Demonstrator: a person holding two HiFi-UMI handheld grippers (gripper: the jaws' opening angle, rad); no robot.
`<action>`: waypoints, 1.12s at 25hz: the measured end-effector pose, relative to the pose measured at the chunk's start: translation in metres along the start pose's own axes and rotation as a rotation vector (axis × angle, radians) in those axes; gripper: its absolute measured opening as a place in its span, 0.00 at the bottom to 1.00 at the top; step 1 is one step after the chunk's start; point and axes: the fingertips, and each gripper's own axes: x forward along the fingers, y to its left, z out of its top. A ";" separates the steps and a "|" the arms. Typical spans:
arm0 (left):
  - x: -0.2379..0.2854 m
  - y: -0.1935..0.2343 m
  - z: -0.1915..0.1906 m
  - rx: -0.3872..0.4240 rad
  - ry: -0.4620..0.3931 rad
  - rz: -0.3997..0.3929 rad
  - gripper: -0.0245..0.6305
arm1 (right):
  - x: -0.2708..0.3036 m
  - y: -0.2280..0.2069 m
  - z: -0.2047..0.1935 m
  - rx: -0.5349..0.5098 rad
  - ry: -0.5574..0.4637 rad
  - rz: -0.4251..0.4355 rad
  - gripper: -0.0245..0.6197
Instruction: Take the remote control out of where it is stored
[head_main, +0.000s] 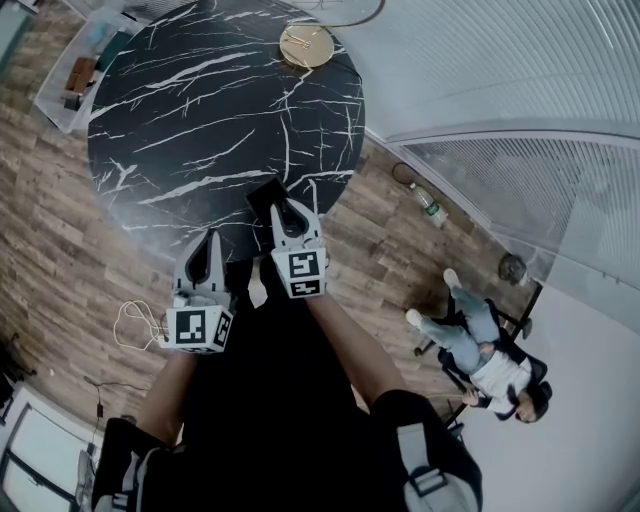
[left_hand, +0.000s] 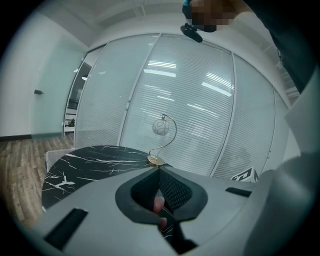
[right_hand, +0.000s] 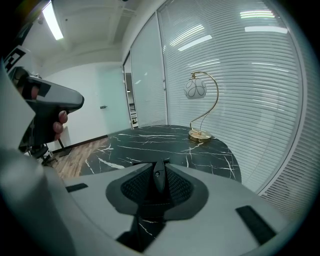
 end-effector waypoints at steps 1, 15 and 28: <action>0.000 0.000 0.000 -0.001 0.000 0.000 0.03 | -0.001 0.000 0.000 -0.001 0.000 -0.001 0.15; -0.005 -0.002 0.012 0.002 -0.033 0.000 0.03 | -0.007 0.004 0.008 -0.012 -0.016 -0.001 0.15; -0.013 -0.002 0.021 0.017 -0.065 0.010 0.03 | -0.010 0.005 0.009 -0.022 -0.025 -0.004 0.15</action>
